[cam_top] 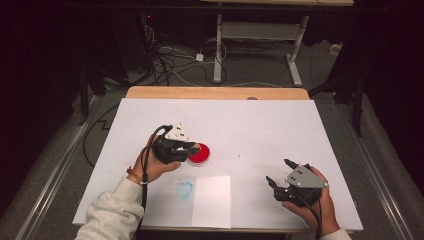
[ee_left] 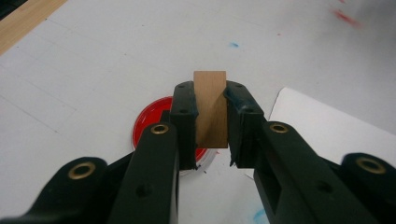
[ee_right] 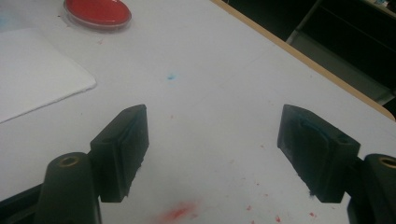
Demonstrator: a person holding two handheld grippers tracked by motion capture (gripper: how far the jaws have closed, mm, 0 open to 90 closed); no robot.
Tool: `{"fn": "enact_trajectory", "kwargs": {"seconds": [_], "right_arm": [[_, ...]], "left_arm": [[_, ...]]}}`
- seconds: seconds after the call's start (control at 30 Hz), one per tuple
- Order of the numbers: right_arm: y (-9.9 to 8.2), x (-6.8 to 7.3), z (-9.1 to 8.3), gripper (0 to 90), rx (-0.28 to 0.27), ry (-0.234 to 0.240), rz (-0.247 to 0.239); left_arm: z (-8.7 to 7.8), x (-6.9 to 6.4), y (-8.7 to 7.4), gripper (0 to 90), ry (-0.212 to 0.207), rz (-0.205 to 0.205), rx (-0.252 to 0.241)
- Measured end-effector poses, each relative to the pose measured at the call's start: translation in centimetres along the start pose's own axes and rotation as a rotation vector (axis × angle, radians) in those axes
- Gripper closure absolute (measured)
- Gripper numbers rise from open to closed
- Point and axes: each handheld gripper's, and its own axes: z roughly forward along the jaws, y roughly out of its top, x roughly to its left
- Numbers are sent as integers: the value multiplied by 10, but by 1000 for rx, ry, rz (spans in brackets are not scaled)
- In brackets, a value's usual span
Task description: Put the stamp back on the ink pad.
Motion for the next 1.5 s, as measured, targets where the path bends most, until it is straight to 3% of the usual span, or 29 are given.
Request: {"fn": "enact_trajectory", "kwargs": {"seconds": [0.67, 1.13, 1.5], "right_arm": [[2, 3, -7, 253, -17, -11, -18], [3, 5, -8, 253, -20, -10, -25], [3, 7, -7, 253, -18, -6, -31]], "left_arm": [[-26, -22, 8, 738, -6, 69, -34], [-31, -38, 8, 738, -23, 115, -34], [-27, -48, 0, 738, -42, 119, -9]]}}
